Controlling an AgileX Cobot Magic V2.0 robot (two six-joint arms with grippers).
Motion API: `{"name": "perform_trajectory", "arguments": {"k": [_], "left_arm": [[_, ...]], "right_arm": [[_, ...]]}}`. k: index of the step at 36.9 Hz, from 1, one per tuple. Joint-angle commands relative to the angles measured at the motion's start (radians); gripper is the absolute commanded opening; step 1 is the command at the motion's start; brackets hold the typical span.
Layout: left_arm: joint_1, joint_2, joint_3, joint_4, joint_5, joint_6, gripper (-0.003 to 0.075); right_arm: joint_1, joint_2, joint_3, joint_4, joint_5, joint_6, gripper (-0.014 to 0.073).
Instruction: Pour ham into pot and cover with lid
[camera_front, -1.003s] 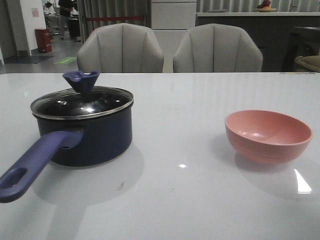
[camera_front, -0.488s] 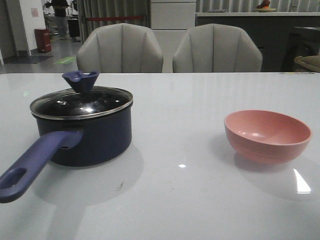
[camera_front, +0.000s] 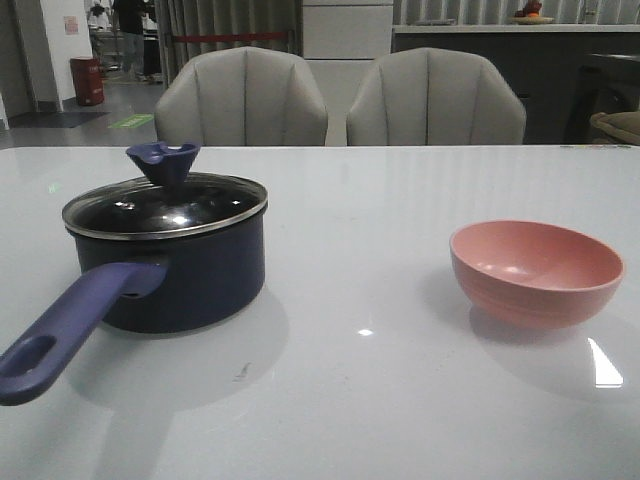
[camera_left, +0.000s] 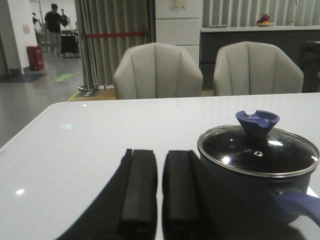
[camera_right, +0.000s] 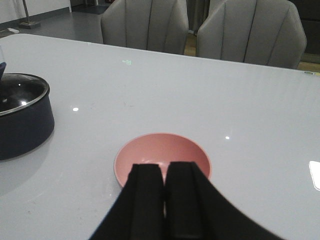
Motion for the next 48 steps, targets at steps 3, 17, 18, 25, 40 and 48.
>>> {"name": "perform_trajectory", "arguments": {"k": [3,17,18,25,40,48], "left_arm": [[0.000,-0.020,0.020,0.001,-0.077,-0.013,0.0132],[0.000,-0.020,0.020,0.001,-0.077,-0.013,0.0132],[0.000,-0.020,0.020,0.001,-0.077,-0.013,0.0132],[0.000,-0.020,0.020,0.001,-0.077,-0.013,0.0132],[0.000,-0.020,0.020,0.001,-0.077,-0.013,0.0132],[0.000,-0.018,0.020,0.001,-0.077,-0.013,0.0132]], "right_arm": [[0.003,0.004,-0.027,0.003,-0.072,-0.006,0.0167],[0.003,0.004,-0.027,0.003,-0.072,-0.006,0.0167],[0.003,0.004,-0.027,0.003,-0.072,-0.006,0.0167],[0.003,0.004,-0.027,0.002,-0.077,-0.017,0.0167],[-0.156,-0.344,0.147,-0.050,0.067,0.034,0.0167],[-0.252,-0.437,0.173,-0.287,0.123,0.282,0.0167]]}}
